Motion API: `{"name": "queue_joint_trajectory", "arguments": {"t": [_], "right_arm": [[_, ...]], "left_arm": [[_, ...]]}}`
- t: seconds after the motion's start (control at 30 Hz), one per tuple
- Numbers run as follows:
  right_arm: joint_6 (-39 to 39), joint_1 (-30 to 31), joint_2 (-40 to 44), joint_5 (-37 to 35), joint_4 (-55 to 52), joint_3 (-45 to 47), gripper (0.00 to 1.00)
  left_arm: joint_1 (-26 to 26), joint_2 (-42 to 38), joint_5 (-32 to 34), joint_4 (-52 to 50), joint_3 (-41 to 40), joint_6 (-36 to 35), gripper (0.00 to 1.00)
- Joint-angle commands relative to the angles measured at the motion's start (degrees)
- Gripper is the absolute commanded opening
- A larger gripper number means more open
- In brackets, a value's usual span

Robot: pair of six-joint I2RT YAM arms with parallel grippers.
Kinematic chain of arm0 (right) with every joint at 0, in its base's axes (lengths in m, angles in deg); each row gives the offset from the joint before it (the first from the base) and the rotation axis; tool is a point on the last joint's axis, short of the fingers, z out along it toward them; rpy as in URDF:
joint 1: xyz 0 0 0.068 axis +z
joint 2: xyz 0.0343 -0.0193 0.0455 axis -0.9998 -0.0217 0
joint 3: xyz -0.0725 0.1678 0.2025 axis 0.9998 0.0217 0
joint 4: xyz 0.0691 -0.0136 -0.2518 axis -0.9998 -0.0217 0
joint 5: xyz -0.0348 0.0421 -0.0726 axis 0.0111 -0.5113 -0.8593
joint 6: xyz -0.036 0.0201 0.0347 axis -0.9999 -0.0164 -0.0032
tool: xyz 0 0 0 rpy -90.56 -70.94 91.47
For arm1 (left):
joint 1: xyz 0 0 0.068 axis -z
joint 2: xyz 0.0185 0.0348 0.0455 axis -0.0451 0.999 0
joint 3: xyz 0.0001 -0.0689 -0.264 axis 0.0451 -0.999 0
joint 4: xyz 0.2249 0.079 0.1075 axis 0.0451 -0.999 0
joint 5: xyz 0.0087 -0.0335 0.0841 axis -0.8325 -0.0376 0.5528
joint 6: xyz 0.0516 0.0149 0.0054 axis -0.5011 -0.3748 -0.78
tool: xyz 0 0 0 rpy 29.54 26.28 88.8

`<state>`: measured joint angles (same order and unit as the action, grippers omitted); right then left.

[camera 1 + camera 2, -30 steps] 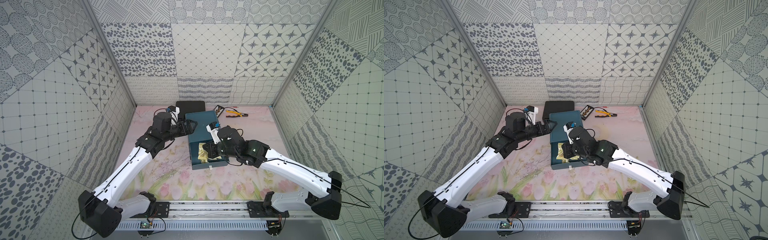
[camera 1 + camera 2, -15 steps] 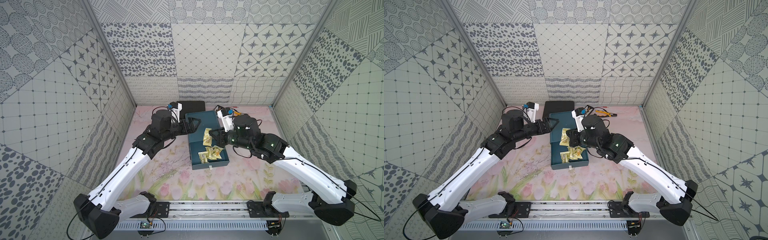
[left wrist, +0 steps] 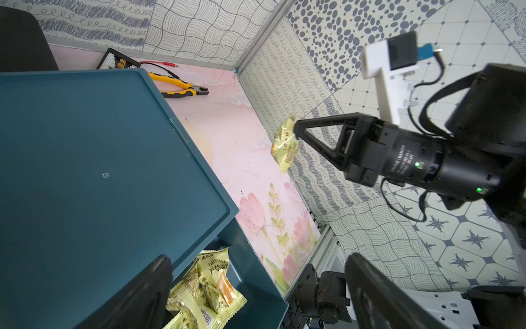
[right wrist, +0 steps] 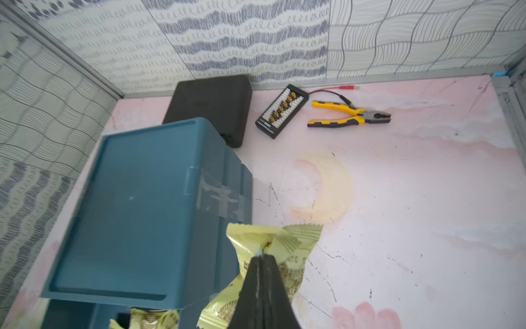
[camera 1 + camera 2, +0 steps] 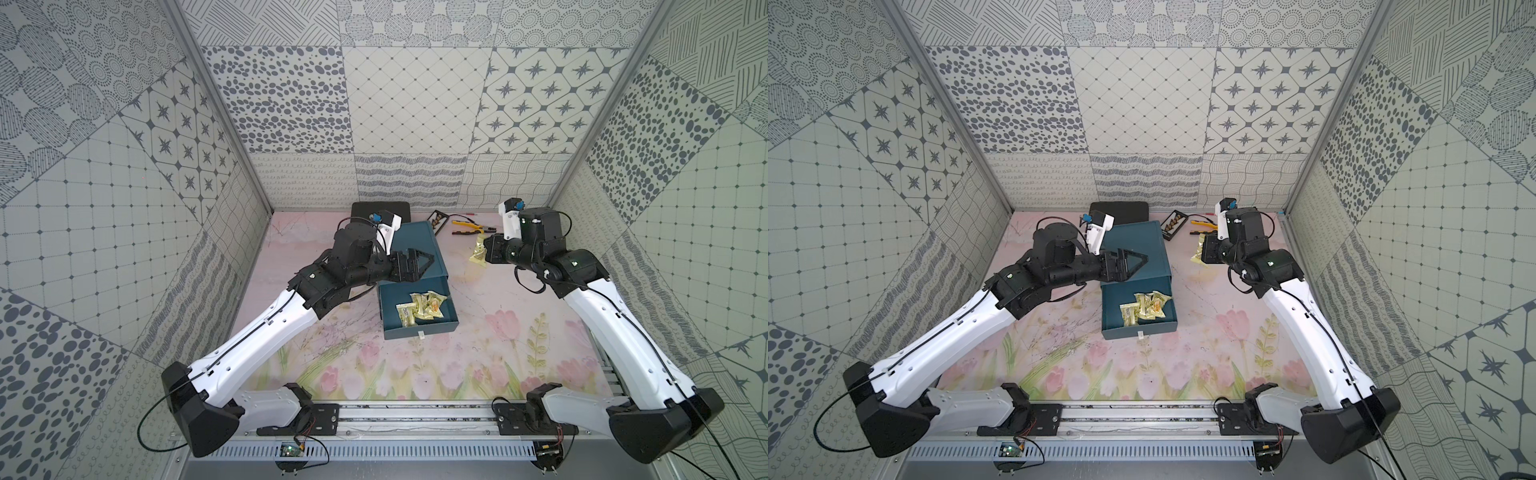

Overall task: Take the cookies out of the drawer
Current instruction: Place the cookie at the center of the board.

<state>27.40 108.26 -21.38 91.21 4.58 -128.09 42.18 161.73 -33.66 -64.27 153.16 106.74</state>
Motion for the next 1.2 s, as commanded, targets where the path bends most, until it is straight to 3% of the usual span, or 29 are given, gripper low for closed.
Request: {"name": "queue_joint_trajectory", "arguments": {"t": [0.0,0.3,0.63,1.17], "right_arm": [[-4.27,-2.10,-3.82,4.47,3.66,4.61,0.00],[-3.44,-2.63,-12.84,5.71,14.70,11.01,0.00],[-4.81,-1.78,-24.31,6.71,20.14,11.10,0.00],[-7.41,1.27,-32.80,4.49,20.50,7.55,0.01]], "left_arm": [[1.92,1.01,5.41,-2.92,0.68,-2.37,0.99],[2.86,-0.17,15.31,-9.42,-0.22,-4.43,0.99],[1.03,-2.37,24.31,-13.06,-1.51,-5.28,0.99],[-2.06,-5.32,20.97,-12.24,-5.29,-3.47,0.99]]}}
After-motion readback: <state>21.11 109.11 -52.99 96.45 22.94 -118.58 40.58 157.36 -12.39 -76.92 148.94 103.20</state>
